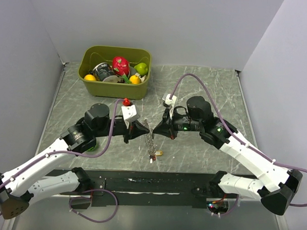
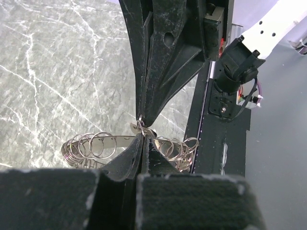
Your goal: Put the keys on the keyring
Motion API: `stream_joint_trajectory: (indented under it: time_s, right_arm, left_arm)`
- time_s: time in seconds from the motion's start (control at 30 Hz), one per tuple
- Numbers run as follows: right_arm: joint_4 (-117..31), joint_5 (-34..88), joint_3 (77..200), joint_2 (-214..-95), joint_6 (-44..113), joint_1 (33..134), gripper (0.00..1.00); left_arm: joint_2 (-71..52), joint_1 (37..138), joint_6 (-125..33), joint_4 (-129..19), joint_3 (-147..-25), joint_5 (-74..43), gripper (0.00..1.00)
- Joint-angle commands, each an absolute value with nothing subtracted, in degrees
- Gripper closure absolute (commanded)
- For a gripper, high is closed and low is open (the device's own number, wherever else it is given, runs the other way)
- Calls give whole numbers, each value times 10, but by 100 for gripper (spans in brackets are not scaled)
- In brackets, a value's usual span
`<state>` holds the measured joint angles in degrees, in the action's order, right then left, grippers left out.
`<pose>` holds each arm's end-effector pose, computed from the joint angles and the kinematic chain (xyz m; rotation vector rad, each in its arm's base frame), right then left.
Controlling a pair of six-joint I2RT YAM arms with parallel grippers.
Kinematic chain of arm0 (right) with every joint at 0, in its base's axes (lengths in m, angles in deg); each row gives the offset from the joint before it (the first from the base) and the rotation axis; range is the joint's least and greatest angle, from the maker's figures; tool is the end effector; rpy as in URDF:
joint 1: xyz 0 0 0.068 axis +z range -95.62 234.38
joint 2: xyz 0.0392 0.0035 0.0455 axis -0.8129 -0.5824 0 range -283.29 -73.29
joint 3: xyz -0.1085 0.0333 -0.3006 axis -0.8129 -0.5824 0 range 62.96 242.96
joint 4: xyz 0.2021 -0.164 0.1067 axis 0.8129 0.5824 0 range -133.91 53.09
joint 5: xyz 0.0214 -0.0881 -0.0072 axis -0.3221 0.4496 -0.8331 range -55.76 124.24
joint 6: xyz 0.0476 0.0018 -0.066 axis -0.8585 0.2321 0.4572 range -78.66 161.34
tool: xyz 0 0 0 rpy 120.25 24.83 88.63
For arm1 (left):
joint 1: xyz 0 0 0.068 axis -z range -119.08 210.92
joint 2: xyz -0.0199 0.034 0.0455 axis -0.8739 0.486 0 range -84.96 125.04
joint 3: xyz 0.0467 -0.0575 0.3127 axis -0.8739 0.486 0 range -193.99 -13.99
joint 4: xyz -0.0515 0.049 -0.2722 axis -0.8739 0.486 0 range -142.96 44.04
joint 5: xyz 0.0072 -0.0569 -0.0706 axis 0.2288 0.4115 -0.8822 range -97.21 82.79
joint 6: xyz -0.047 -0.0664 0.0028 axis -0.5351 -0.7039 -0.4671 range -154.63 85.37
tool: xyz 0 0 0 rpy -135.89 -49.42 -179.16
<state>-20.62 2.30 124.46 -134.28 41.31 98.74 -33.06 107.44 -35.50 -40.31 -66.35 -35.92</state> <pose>0.1575 0.2063 0.3985 -1.1178 1.7255 1.0424 0.1301 -0.1865 0.3939 1.0639 1.5481 -1.0277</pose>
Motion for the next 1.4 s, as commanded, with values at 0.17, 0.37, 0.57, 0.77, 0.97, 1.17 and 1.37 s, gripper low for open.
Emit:
stream_joint_trajectory:
  time_s: [0.17, 0.37, 0.57, 0.77, 0.97, 1.17, 1.37]
  right_arm:
    - [-239, 7, 1226, -1303, 437, 980, 64]
    - [-264, 38, 1199, -1231, 456, 978, 19]
    - [-298, -22, 1201, -1203, 453, 974, 15]
    - [-339, -96, 1216, -1226, 419, 973, 29]
    - [-356, -121, 1215, -1244, 398, 974, 47]
    - [-355, -115, 1214, -1242, 394, 974, 65]
    - [-342, -113, 1221, -1255, 390, 974, 92]
  left_arm:
    - [-356, 1080, -360, -491, -661, -394, 99]
    - [-361, 1081, -353, -512, -652, -411, 99]
    - [-372, 1081, -353, -573, -628, -445, 99]
    - [-367, 1081, -373, -614, -623, -468, 99]
    - [-366, 1081, -389, -633, -628, -481, 99]
    - [-368, 1081, -389, -632, -630, -477, 99]
    - [-368, 1081, -396, -640, -629, -477, 99]
